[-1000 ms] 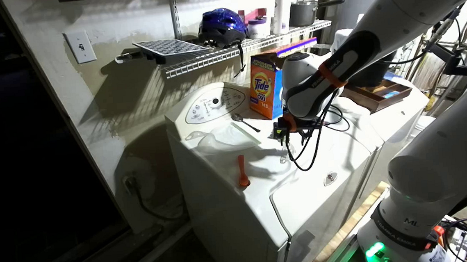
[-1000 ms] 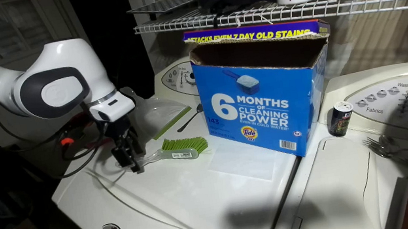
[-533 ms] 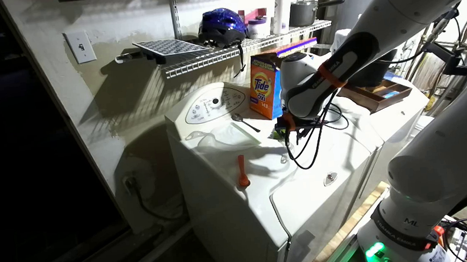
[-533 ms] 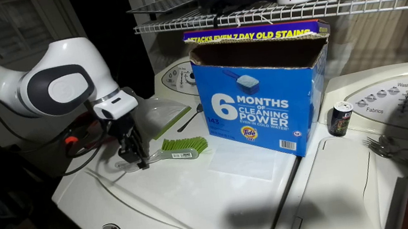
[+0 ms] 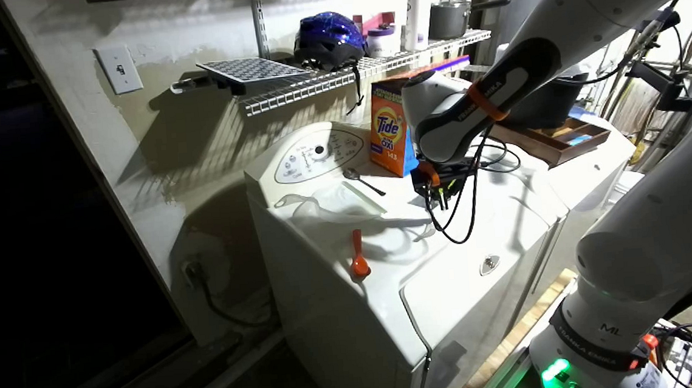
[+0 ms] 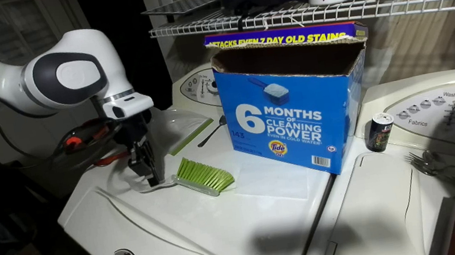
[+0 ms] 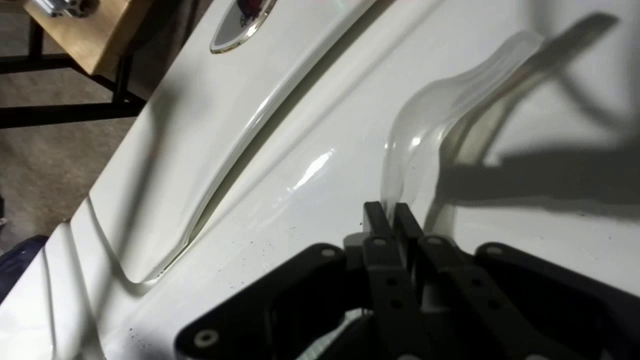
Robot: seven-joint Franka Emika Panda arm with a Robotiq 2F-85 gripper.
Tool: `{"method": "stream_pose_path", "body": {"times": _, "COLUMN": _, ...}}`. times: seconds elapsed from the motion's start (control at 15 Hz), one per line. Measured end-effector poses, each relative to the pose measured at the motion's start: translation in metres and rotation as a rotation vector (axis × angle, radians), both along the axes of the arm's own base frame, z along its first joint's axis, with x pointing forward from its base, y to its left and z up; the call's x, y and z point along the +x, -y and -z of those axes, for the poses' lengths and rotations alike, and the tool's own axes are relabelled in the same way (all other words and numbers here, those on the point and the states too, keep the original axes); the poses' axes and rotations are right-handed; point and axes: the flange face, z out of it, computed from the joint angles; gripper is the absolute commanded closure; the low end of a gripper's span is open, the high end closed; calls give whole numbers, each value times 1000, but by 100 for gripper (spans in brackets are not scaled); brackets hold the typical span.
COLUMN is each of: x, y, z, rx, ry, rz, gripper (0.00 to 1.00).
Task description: Turn the hand broom over and make it stand on its bristles
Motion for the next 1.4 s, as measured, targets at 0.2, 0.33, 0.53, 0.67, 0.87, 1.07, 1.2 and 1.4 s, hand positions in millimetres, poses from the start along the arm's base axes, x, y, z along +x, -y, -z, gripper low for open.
{"method": "stream_pose_path", "body": {"times": 0.2, "x": 1, "y": 0, "z": -6, "rx": -40, "ry": -55, "rz": -14, "gripper": 98}}
{"method": "stream_pose_path", "body": {"times": 0.33, "x": 2, "y": 0, "z": -10, "rx": -75, "ry": -87, "rz": -39, "gripper": 98}}
{"method": "stream_pose_path", "body": {"times": 0.53, "x": 3, "y": 0, "z": -15, "rx": -154, "ry": -163, "rz": -111, "gripper": 98}}
{"method": "stream_pose_path", "body": {"times": 0.67, "x": 4, "y": -3, "z": -11, "rx": -202, "ry": -226, "rz": -170, "gripper": 98}}
{"method": "stream_pose_path", "body": {"times": 0.87, "x": 5, "y": -9, "z": -1, "rx": -257, "ry": -322, "rz": -267, "gripper": 98}}
{"method": "stream_pose_path", "body": {"times": 1.07, "x": 5, "y": -15, "z": 7, "rx": -310, "ry": -423, "rz": -360, "gripper": 98}}
{"method": "stream_pose_path", "body": {"times": 1.2, "x": 5, "y": -17, "z": 9, "rx": -348, "ry": -492, "rz": -415, "gripper": 98}}
{"method": "stream_pose_path", "body": {"times": 1.4, "x": 6, "y": -21, "z": 15, "rx": -400, "ry": -589, "rz": -504, "gripper": 98}}
